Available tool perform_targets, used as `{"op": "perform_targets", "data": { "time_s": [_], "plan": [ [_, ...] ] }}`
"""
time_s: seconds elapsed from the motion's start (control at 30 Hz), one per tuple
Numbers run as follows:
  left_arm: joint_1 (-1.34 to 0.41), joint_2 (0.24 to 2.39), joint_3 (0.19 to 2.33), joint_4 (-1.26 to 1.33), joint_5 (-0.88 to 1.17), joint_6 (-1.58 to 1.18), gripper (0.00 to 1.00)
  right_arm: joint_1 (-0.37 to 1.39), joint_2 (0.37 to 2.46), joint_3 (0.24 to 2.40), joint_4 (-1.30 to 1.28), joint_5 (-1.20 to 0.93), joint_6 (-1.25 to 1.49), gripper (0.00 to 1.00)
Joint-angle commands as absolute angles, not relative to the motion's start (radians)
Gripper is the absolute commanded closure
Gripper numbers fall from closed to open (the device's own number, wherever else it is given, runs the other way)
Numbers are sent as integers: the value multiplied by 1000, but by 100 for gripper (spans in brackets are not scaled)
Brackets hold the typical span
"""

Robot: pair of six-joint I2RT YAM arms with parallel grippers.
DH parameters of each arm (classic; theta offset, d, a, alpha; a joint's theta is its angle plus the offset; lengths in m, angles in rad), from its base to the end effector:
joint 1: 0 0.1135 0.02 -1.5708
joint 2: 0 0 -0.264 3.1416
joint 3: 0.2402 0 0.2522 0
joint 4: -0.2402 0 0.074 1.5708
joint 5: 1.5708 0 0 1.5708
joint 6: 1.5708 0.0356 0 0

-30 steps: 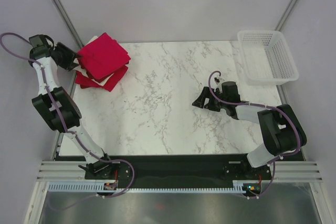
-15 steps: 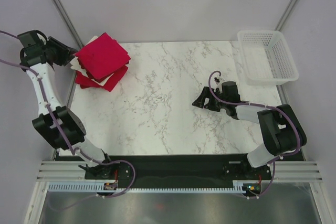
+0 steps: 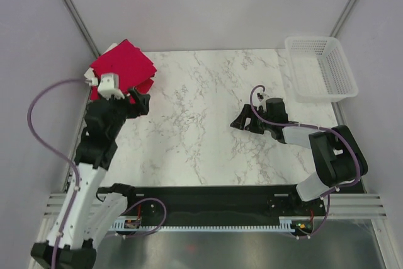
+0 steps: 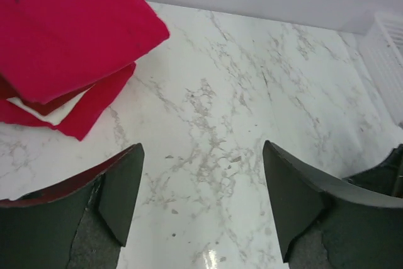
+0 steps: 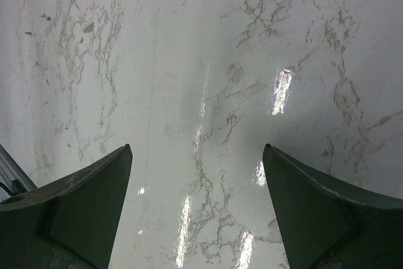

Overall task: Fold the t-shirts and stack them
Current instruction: Reset both grippers

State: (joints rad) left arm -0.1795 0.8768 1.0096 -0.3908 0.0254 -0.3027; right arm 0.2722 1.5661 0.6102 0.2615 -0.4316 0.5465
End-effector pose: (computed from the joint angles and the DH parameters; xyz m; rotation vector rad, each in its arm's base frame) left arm 0.1887 -0.0352 0.3804 -0.0955 1.8414 -0.3619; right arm 0.2761 0.0925 0.1440 0.0820 2.3553 0.9087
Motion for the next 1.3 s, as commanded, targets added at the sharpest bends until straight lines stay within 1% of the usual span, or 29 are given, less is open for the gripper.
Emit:
{"op": "perform_targets", "data": {
  "time_s": [0.0, 0.07, 0.17, 0.2, 0.23, 0.3, 0.37, 0.43, 0.47, 0.5, 0.53, 0.6, 0.7, 0.83, 1.0, 1.27],
  "plan": [
    [-170, 622, 604, -3, -115, -167, 16, 273, 1583, 600, 206, -413, 540, 6],
    [-172, 519, 400, -3, -115, -167, 16, 273, 1586, 601, 204, -411, 540, 6],
    [-170, 517, 325, -3, -115, -167, 16, 273, 1586, 601, 204, -413, 540, 6],
    [-169, 529, 318, 232, -271, 41, 7, 273, 1585, 601, 204, -413, 540, 6],
    [-167, 547, 313, 189, -290, -66, 0, 273, 1586, 601, 204, -413, 538, 6],
    [-166, 592, 278, 192, -240, -69, 0, 273, 1586, 601, 204, -413, 540, 6],
    [-167, 606, 252, 195, -235, -116, 2, 272, 1583, 601, 204, -414, 538, 6],
    [-167, 627, 204, 271, -254, -161, 2, 272, 1585, 600, 204, -414, 538, 6],
    [-167, 632, 125, 320, -279, -175, 2, 273, 1582, 600, 204, -413, 540, 6],
    [-167, 630, 85, 445, -316, -182, 4, 273, 1582, 598, 206, -414, 538, 6],
    [-167, 596, 48, 493, -327, -195, 5, 273, 1582, 595, 207, -414, 540, 6],
    [-167, 574, -33, 631, -359, -173, 10, 273, 1571, 586, 212, -413, 541, 5],
    [-167, 577, -40, 646, -425, -141, 10, 273, 1566, 584, 213, -413, 545, 5],
    [-167, 561, -20, 641, -382, -86, 8, 273, 1568, 584, 213, -414, 543, 5],
    [-169, 581, -2, 621, -301, -52, 9, 272, 1568, 584, 215, -411, 543, 5],
    [-167, 607, 17, 620, -272, -60, 9, 275, 1566, 584, 215, -410, 545, 4]
  ]
}}
